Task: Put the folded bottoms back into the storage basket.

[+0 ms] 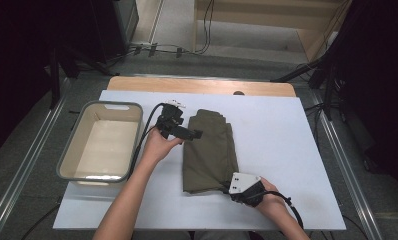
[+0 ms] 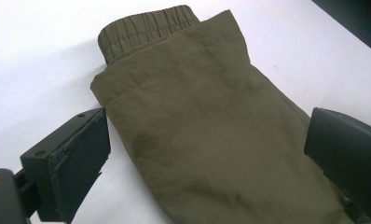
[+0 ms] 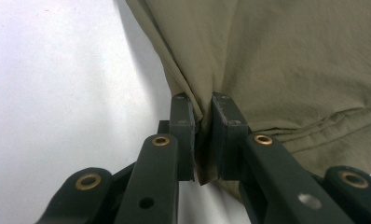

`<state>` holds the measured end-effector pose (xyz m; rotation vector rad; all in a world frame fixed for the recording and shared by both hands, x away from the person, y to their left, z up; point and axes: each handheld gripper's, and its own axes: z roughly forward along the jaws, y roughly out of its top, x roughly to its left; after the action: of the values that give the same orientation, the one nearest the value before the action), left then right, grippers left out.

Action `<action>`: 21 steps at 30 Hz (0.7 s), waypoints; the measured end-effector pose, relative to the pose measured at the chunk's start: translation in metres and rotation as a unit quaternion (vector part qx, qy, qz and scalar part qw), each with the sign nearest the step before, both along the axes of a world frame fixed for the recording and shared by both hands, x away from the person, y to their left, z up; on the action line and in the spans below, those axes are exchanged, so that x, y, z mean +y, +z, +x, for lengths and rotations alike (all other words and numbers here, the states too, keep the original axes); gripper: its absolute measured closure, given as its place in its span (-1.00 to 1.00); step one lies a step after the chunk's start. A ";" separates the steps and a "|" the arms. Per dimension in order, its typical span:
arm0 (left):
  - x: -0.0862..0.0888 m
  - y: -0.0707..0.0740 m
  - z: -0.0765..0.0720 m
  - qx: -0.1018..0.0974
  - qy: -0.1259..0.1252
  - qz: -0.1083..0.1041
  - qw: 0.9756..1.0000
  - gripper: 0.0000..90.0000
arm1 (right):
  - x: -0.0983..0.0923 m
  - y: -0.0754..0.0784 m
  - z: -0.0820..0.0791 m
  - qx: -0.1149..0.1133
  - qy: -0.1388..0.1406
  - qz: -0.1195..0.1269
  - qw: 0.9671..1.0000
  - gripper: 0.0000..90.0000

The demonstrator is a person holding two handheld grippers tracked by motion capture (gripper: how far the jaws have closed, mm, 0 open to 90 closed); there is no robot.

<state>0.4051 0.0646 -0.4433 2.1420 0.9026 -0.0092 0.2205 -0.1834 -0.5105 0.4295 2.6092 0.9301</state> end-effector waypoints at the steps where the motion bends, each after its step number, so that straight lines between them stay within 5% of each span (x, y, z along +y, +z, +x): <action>1: -0.001 -0.001 0.001 0.003 0.002 -0.002 1.000 -1.00 | 0.000 0.000 0.000 0.000 0.000 0.000 1.000 0.73; 11: 0.005 -0.014 0.017 0.026 0.026 -0.019 0.999 -1.00 | -0.001 0.000 0.001 0.003 0.001 0.002 1.000 0.73; 15: 0.005 -0.016 0.024 0.026 0.035 0.004 0.999 -1.00 | -0.001 0.000 0.001 0.004 0.001 0.003 1.000 0.73; 21: 0.000 -0.020 0.030 0.039 0.033 0.001 0.999 -1.00 | -0.001 0.000 0.001 0.004 0.001 0.003 1.000 0.73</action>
<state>0.4346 0.0651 -0.4635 2.1251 1.0173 -0.0595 0.2215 -0.1842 -0.5106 0.4337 2.6143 0.9393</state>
